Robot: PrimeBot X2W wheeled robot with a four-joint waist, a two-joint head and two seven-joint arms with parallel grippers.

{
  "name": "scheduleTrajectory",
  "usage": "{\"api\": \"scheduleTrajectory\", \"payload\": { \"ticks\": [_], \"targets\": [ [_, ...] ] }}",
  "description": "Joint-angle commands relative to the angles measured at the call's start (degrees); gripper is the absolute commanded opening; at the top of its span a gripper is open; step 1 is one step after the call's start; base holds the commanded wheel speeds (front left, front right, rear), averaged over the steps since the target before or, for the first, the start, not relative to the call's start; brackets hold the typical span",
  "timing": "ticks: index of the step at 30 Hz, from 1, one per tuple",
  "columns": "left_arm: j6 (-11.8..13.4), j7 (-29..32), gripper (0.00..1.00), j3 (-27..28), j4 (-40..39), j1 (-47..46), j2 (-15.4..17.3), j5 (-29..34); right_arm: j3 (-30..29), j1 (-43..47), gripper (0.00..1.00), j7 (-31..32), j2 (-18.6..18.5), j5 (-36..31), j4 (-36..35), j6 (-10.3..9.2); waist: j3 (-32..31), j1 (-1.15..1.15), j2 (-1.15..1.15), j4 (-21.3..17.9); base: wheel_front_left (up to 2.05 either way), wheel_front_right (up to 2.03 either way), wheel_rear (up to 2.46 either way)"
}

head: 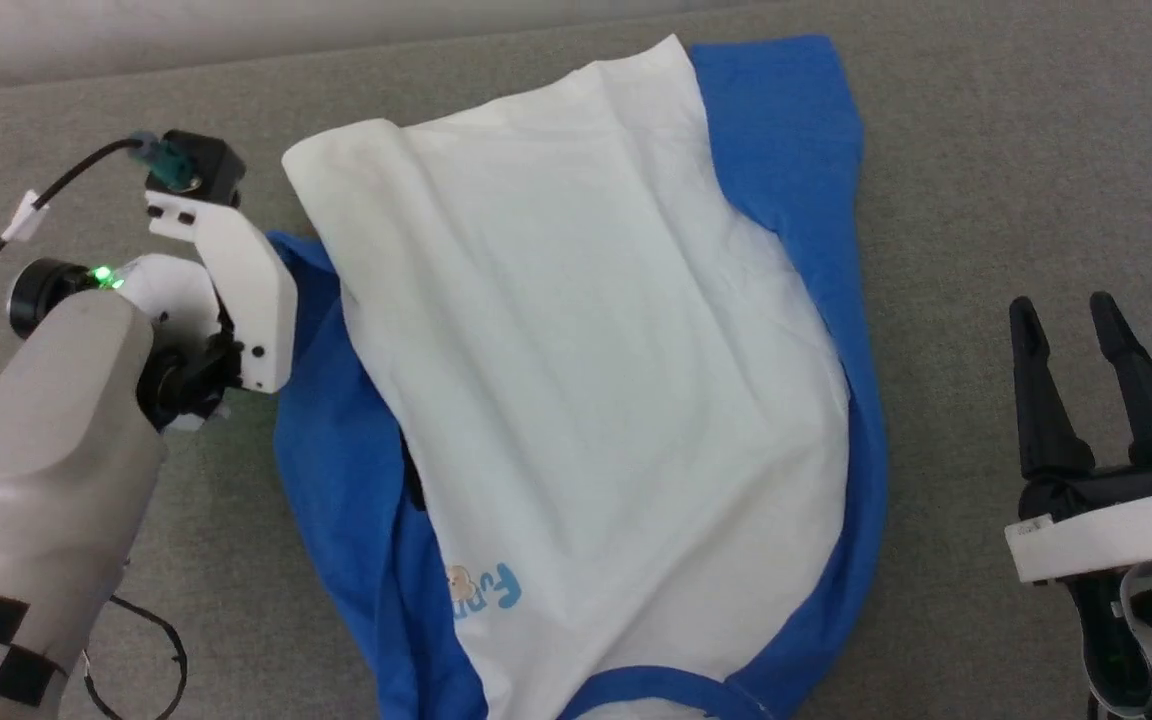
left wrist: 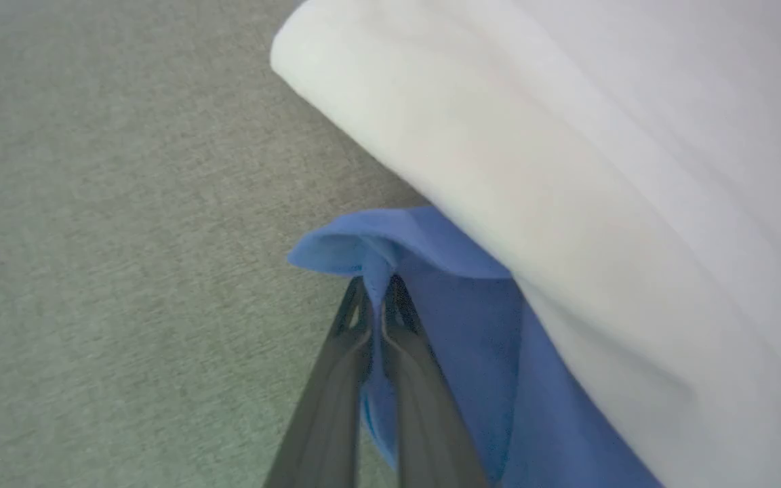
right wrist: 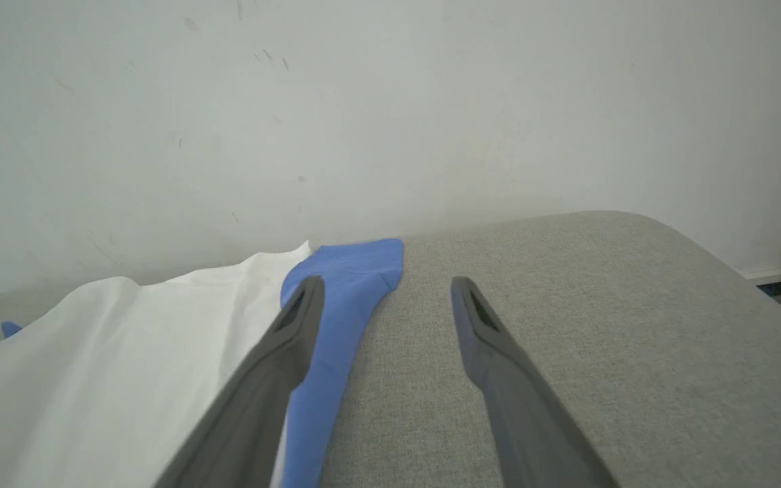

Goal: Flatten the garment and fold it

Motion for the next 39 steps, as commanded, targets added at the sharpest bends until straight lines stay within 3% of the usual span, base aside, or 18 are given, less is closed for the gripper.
{"api": "scheduleTrajectory", "payload": {
  "ticks": [1,13,21,22,23,24,28,32,39],
  "targets": [
    [0.63,-1.11,0.0,0.35,0.81,1.32,0.98,0.53,-0.18,-0.14,1.0,0.14,-0.1,-0.39,0.23,-0.11,-2.36,0.0,0.0,2.06,0.0,0.0,0.0],
    [5.05,-21.4,0.0,8.84,-1.08,2.24,7.5,0.8,-0.92,1.68,1.0,2.18,0.26,-1.08,1.15,-0.11,-6.1,0.0,0.0,6.86,0.0,0.0,0.0],
    [6.57,-28.05,0.0,11.7,2.32,5.79,7.22,-1.17,-0.63,0.68,1.0,3.26,0.34,-1.38,1.0,-0.11,-4.05,0.0,0.0,7.61,0.0,0.0,0.0],
    [7.03,-28.71,0.09,11.95,3.31,6.19,7.16,-1.25,-0.61,0.57,1.0,3.39,0.35,-1.39,1.16,-0.11,-3.98,0.0,0.0,7.62,0.0,0.0,0.0],
    [7.88,-29.54,0.49,12.24,4.41,6.5,7.21,-1.14,-0.65,0.47,1.0,3.53,0.37,-1.42,1.42,-0.11,-4.01,0.0,0.0,7.65,0.0,0.0,0.0],
    [9.05,-30.59,1.0,12.52,5.58,6.73,7.25,-0.84,-0.72,0.41,1.0,3.68,0.36,-1.51,1.76,-0.11,-4.2,0.0,0.0,7.72,0.0,0.0,0.0],
    [10.81,-34.53,1.0,12.53,9.02,7.7,6.48,0.06,-1.37,0.6,1.0,5.07,0.41,-1.71,3.62,-0.11,-6.09,0.0,0.0,8.17,0.0,0.0,0.0],
    [9.86,-40.03,1.0,12.03,8.66,7.9,4.56,0.73,-2.66,0.7,1.0,7.96,-0.32,-2.24,5.37,-0.11,-8.66,0.0,0.0,9.43,0.0,0.0,0.0],
    [8.5,-46.25,1.0,9.67,-0.87,11.1,-0.41,3.57,-5.43,-1.16,1.0,17.76,-2.77,-3.16,8.27,-0.11,-11.45,0.0,0.0,13.79,0.0,0.0,0.0]
  ]
}}
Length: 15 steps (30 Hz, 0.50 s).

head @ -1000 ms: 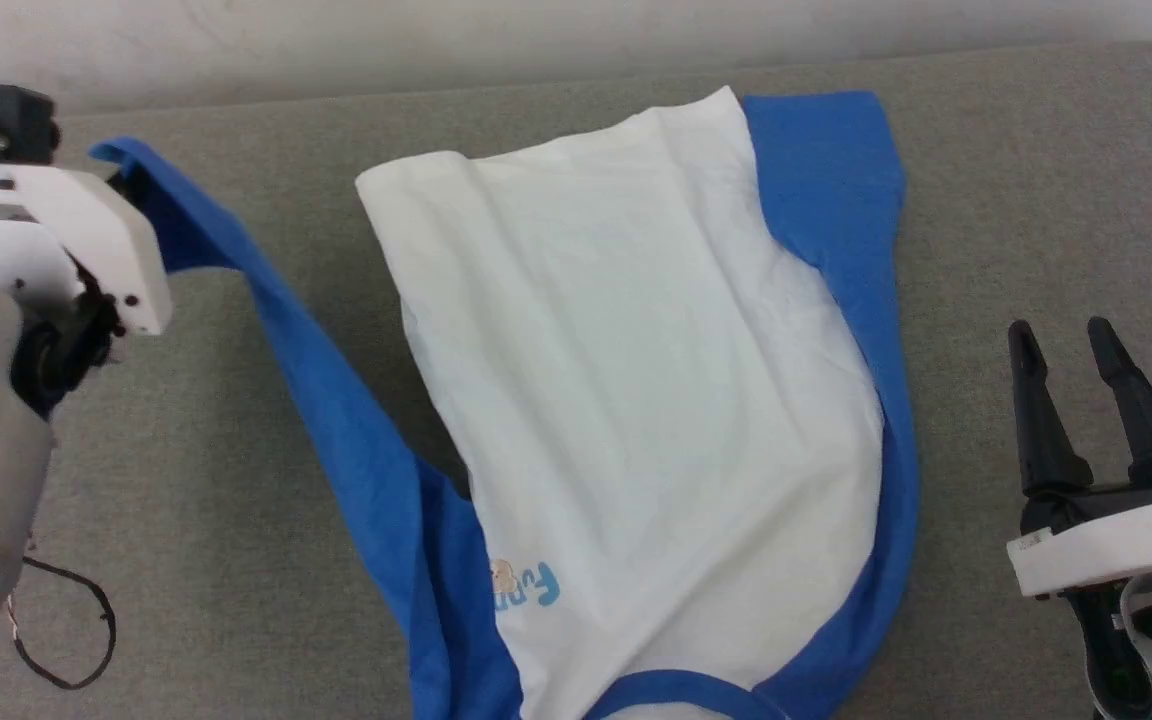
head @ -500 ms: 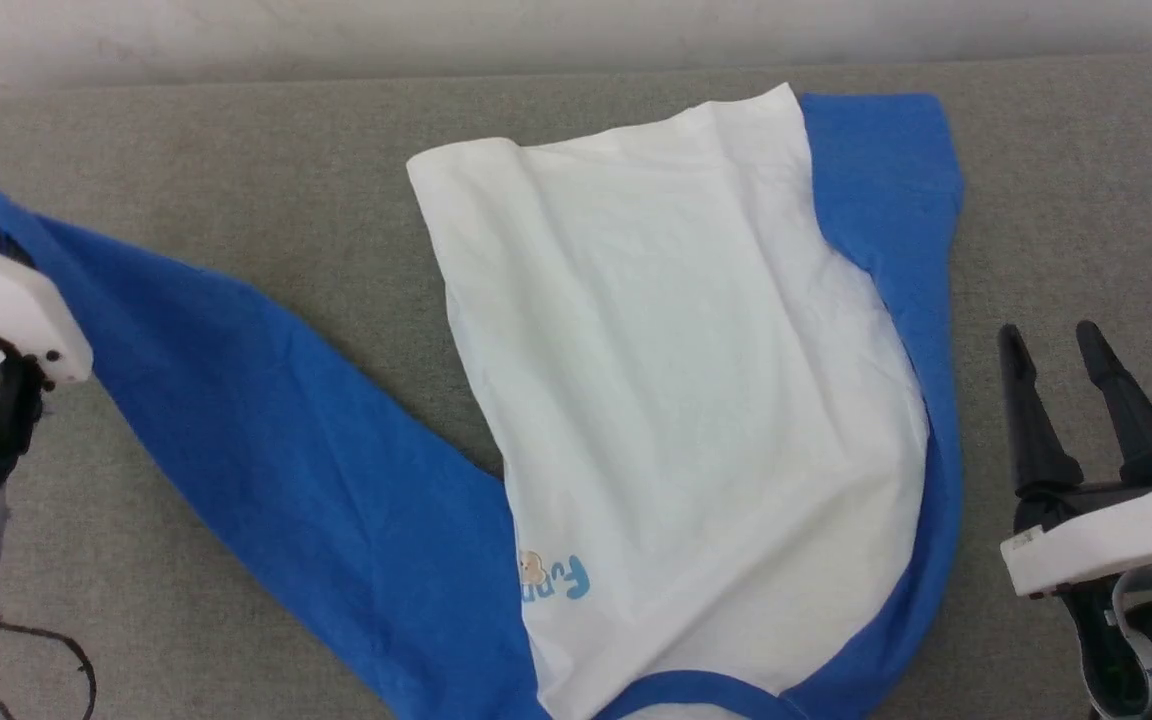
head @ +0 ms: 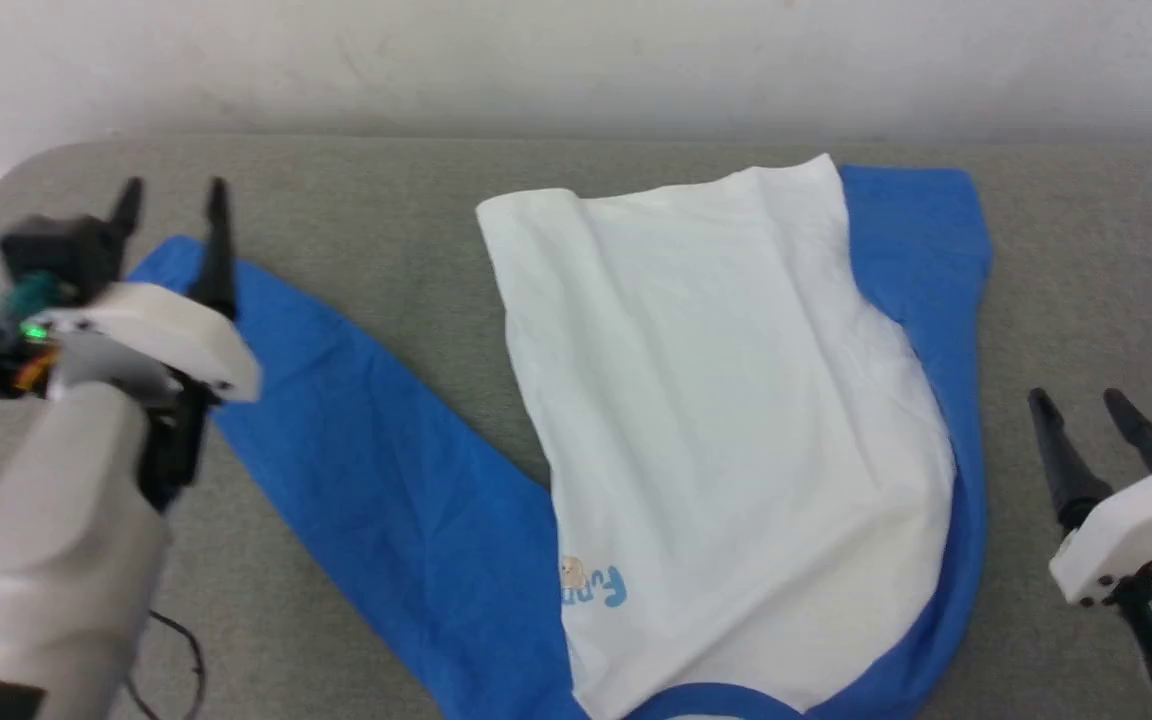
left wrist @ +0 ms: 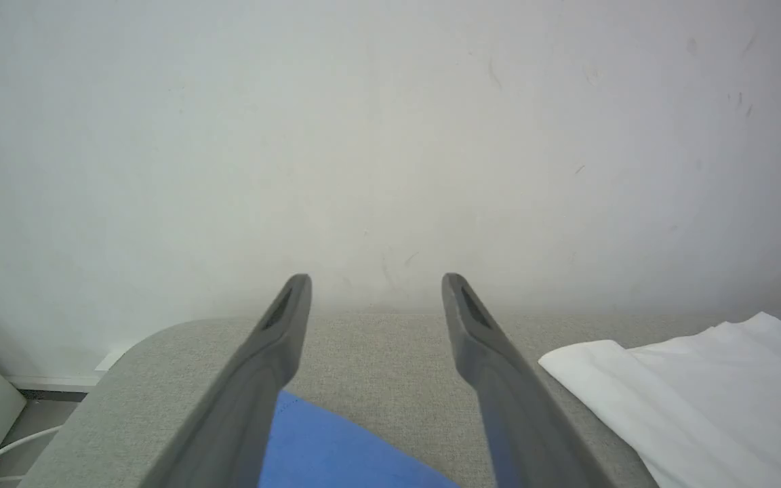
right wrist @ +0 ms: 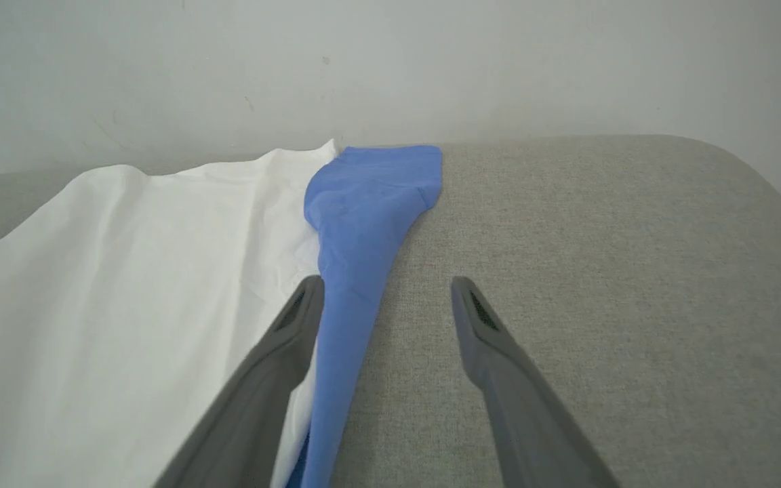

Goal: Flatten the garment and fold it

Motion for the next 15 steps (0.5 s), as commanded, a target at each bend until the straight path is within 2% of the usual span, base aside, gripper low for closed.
{"api": "scheduleTrajectory", "payload": {
  "ticks": [1,8,15],
  "targets": [
    [0.63,-0.42,1.0,-0.56,-2.12,2.45,-1.14,1.1,-0.26,-1.9,1.0,1.56,-1.02,-0.62,0.54,-0.11,-1.46,0.01,0.0,3.21,0.0,0.0,0.0],
    [6.21,-0.8,1.0,0.99,-20.86,13.84,-5.27,6.44,-0.19,-11.72,1.0,13.91,-5.52,1.91,7.74,-0.11,1.34,0.01,0.0,6.93,0.0,0.0,0.0],
    [8.71,-0.82,1.0,2.73,-33.15,22.73,-9.83,10.76,0.13,-25.03,1.0,22.68,-13.87,0.92,19.9,-0.11,6.8,0.01,0.0,11.11,0.0,0.0,0.0]
  ]
}}
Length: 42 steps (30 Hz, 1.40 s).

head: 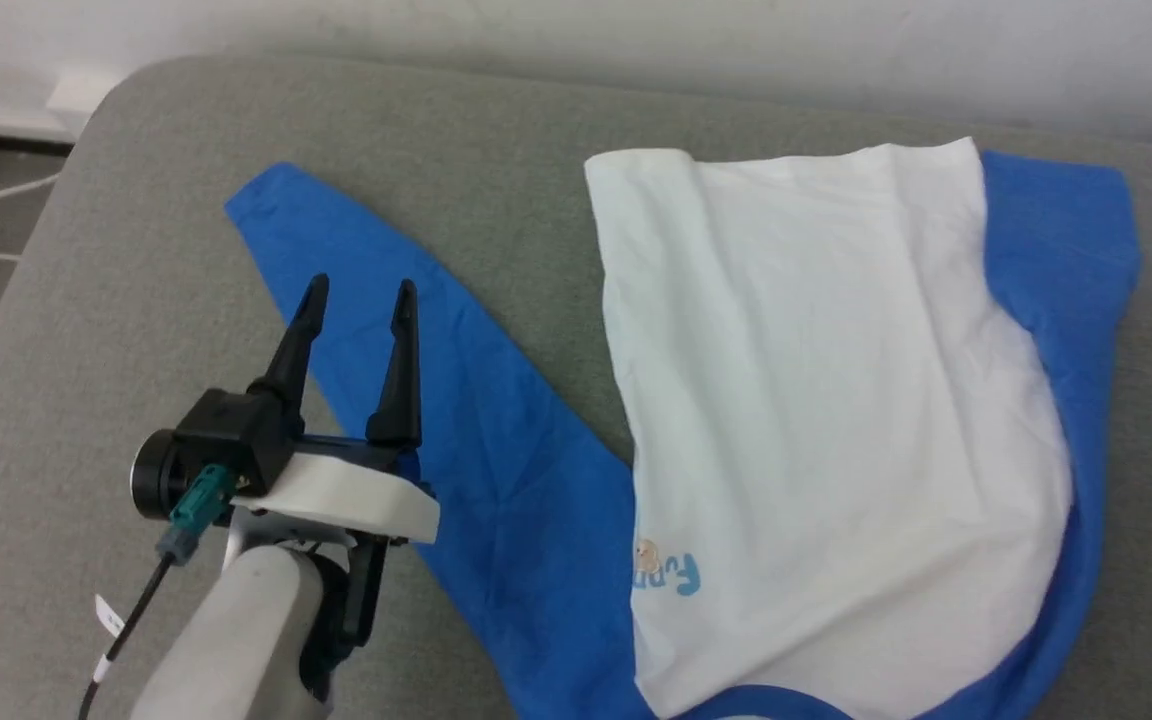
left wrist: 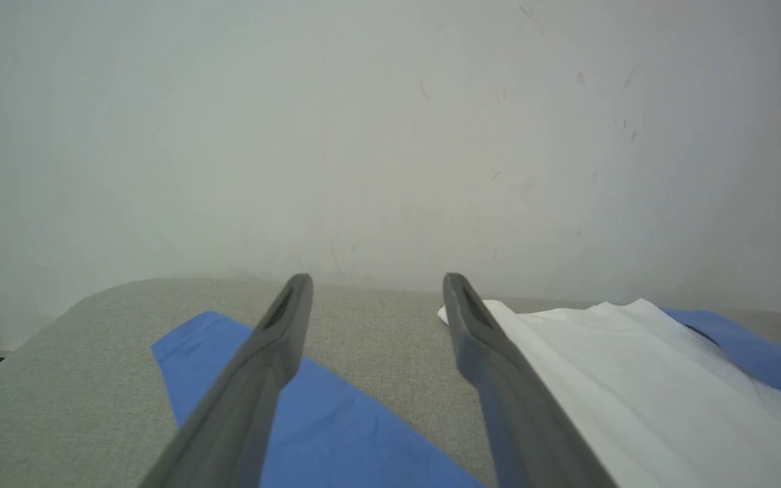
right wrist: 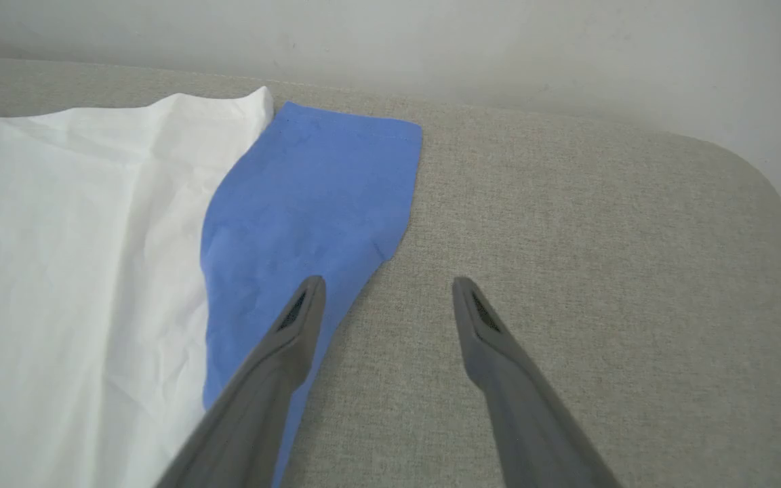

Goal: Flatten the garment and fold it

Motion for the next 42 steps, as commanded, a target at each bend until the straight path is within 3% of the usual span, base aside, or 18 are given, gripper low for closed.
{"api": "scheduleTrajectory", "payload": {
  "ticks": [1,13,21,22,23,24,30,42],
  "targets": [
    [0.44,-0.26,1.0,0.92,-1.51,1.07,-0.8,0.87,0.03,-2.83,1.0,0.89,-1.11,-0.98,2.36,-0.11,4.06,-0.01,0.0,3.61,0.0,0.0,0.0],
    [-2.64,-0.27,1.0,2.86,-4.95,1.72,-6.02,5.16,-2.9,-14.36,1.0,0.07,-6.32,-8.39,18.31,-0.11,10.56,-0.01,0.0,9.46,0.0,0.0,0.0],
    [-4.07,-0.27,1.0,4.86,-4.51,2.35,-7.94,6.84,1.4,-13.37,1.0,-1.42,-7.48,-6.32,23.18,-0.11,11.65,-0.01,0.0,10.1,0.0,0.0,0.0],
    [-4.33,-0.27,1.0,5.15,-4.39,2.39,-8.07,6.99,2.64,-12.92,0.81,-1.22,-7.77,-5.99,23.47,-0.11,11.73,-0.01,0.0,10.05,0.0,0.0,0.0],
    [-4.56,-0.27,1.0,5.38,-4.28,2.43,-8.22,7.15,3.73,-12.55,0.29,-1.04,-8.11,-5.42,23.77,-0.11,11.78,-0.01,0.0,9.97,0.0,0.0,0.0],
    [-4.74,-0.27,1.0,5.56,-4.15,2.47,-8.36,7.34,4.65,-12.23,0.0,-0.92,-8.38,-4.67,24.03,-0.11,11.81,-0.01,0.0,9.86,0.0,0.0,0.0],
    [-5.47,-0.27,1.0,6.46,-3.31,2.63,-8.85,8.26,5.73,-11.58,0.0,-3.33,-8.91,-0.83,25.26,-0.11,10.59,-0.01,0.0,8.64,0.0,0.0,0.0],
    [-7.11,-0.27,1.0,8.14,-1.4,5.42,-8.38,8.71,3.14,-8.47,0.0,-17.32,-10.54,1.04,24.0,-0.11,3.01,-0.01,0.0,2.85,0.0,0.0,0.0]
  ]
}}
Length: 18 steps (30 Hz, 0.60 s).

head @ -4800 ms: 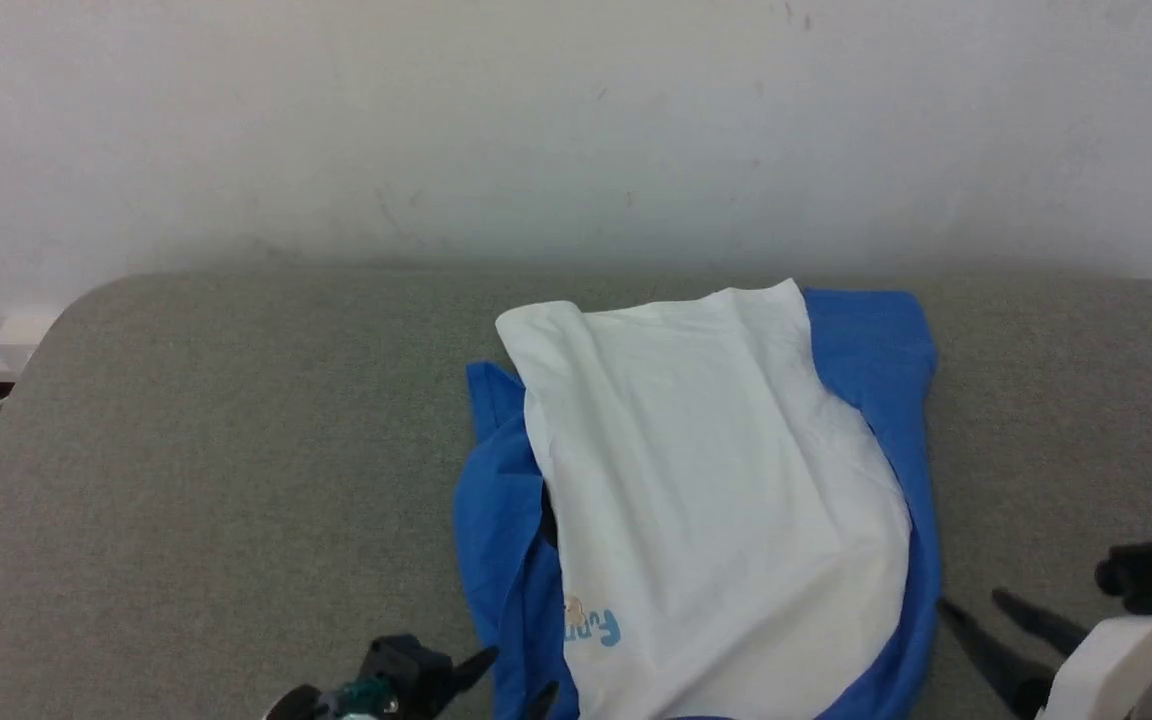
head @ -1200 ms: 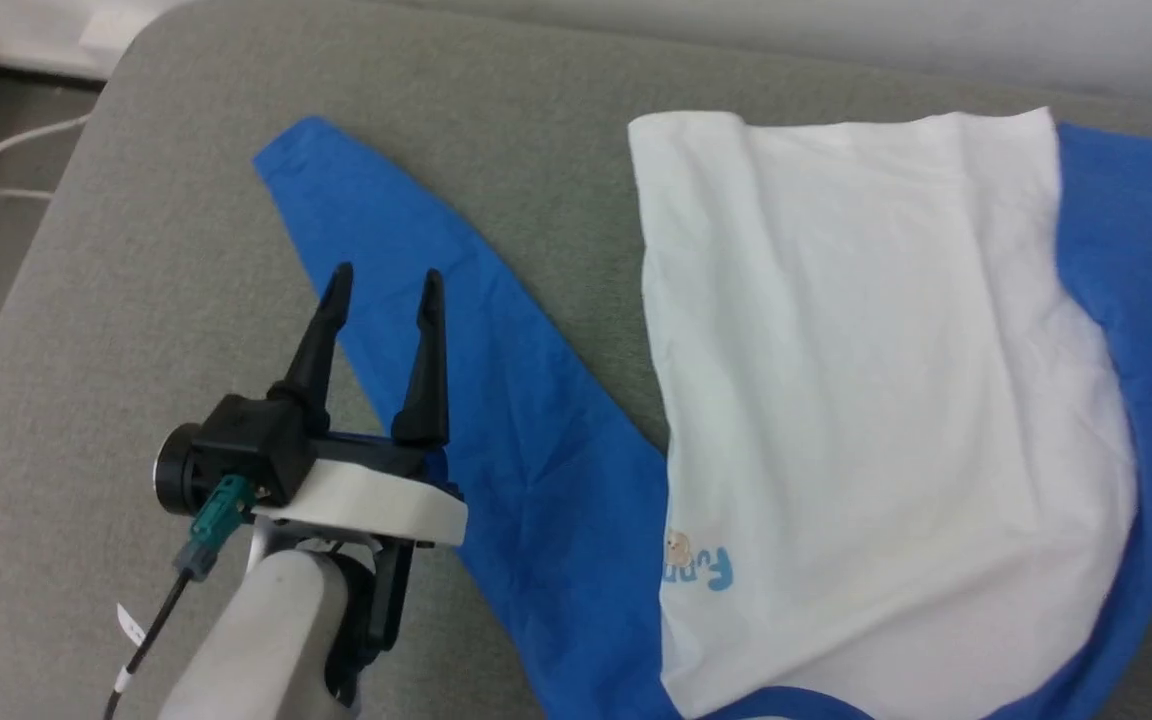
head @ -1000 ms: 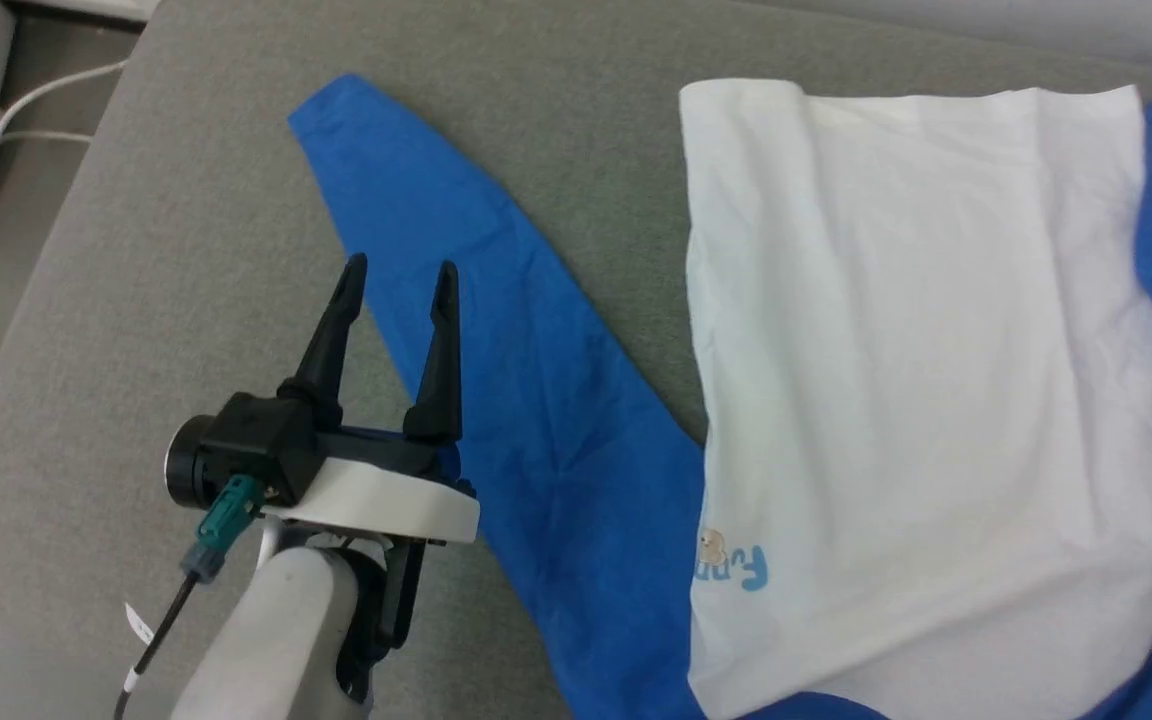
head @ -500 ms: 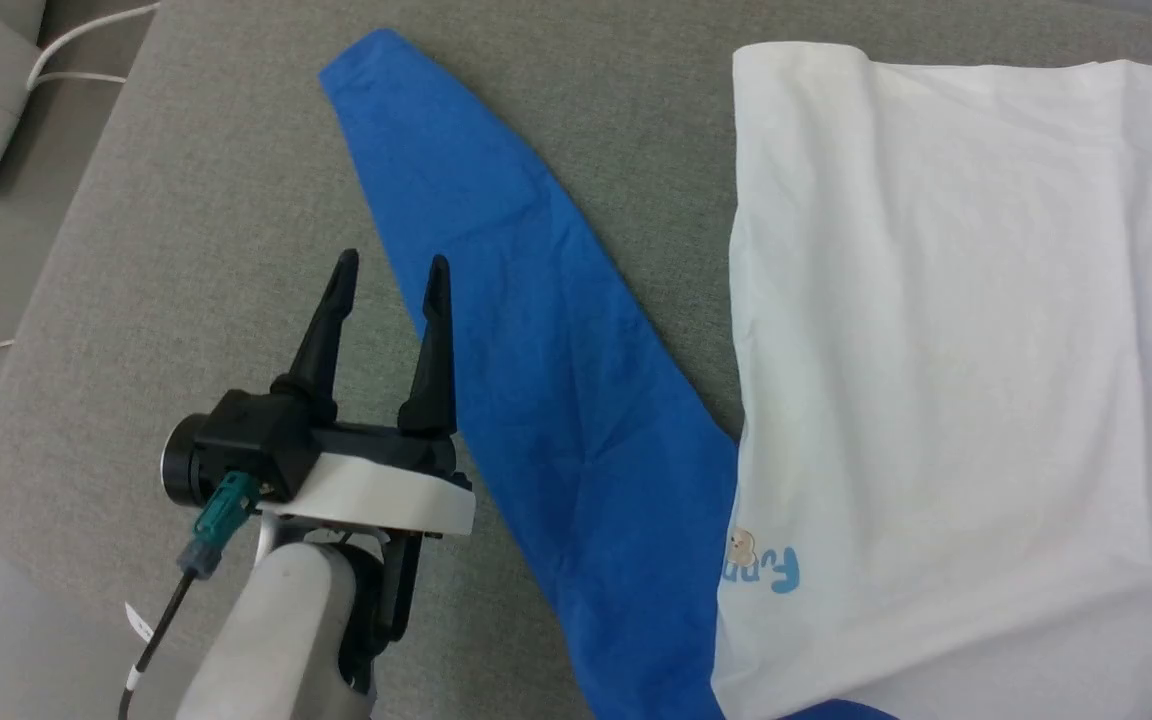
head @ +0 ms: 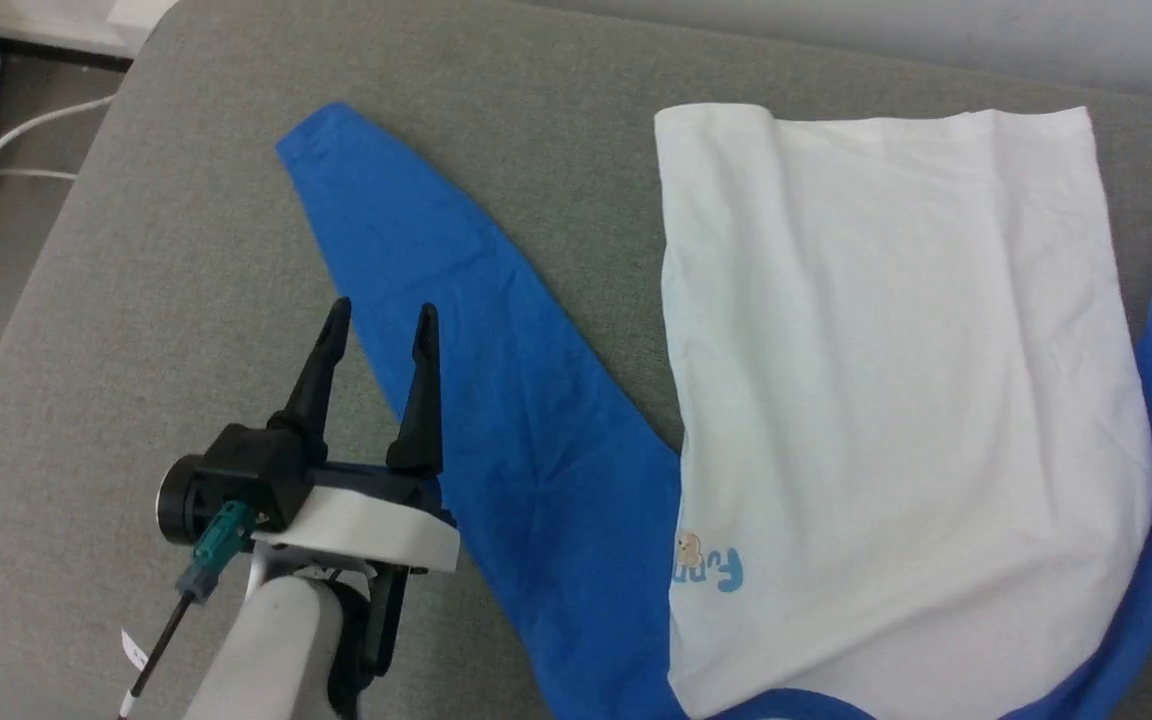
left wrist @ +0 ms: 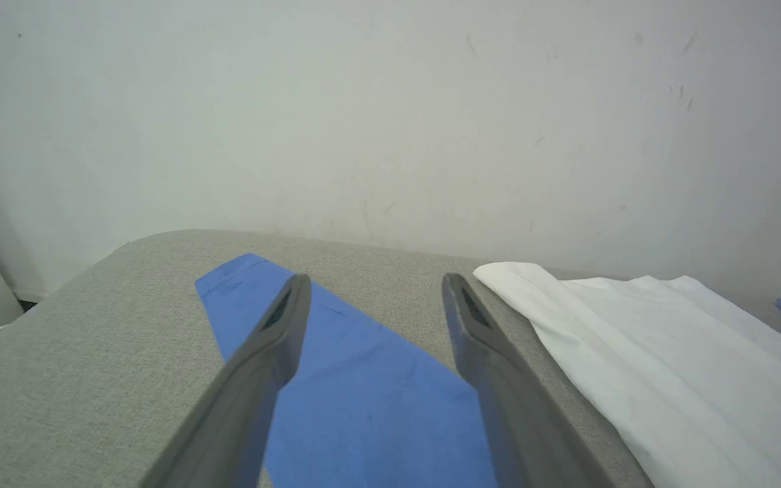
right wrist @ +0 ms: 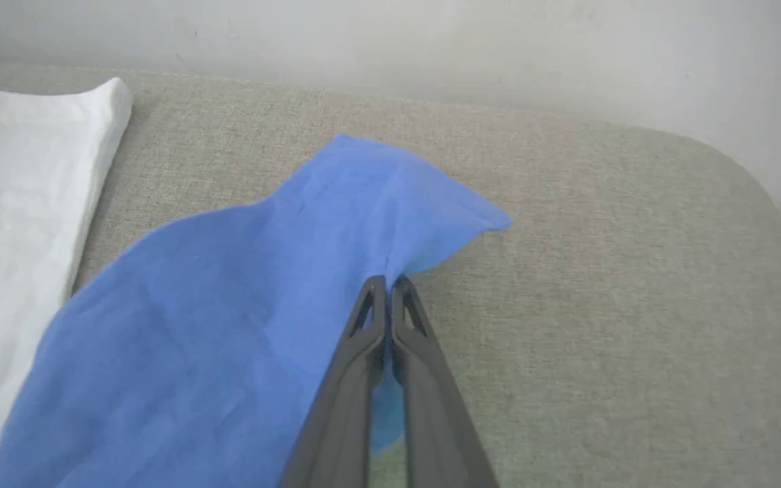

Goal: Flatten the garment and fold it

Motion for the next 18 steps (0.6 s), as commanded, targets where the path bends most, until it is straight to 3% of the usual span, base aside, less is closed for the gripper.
{"api": "scheduleTrajectory", "payload": {
  "ticks": [1,12,18],
  "targets": [
    [-0.38,-0.27,1.0,0.24,0.16,0.76,0.21,0.31,-0.42,0.97,0.0,-0.49,-0.39,0.57,-0.57,-0.13,-2.73,0.0,0.0,-2.79,0.0,0.0,0.0],
    [-0.49,-0.27,1.0,-0.52,-0.01,2.75,-0.04,0.16,-9.97,9.17,0.0,-0.51,-5.49,-4.03,-2.06,-0.13,-4.75,0.0,0.0,-5.28,0.0,0.0,0.0],
    [-0.68,-0.27,1.0,-0.51,0.01,3.11,0.04,-0.14,-15.31,14.18,0.0,1.13,-3.84,-7.47,-0.96,-0.13,-4.83,0.0,0.0,-5.36,0.0,0.0,0.0]
  ]
}}
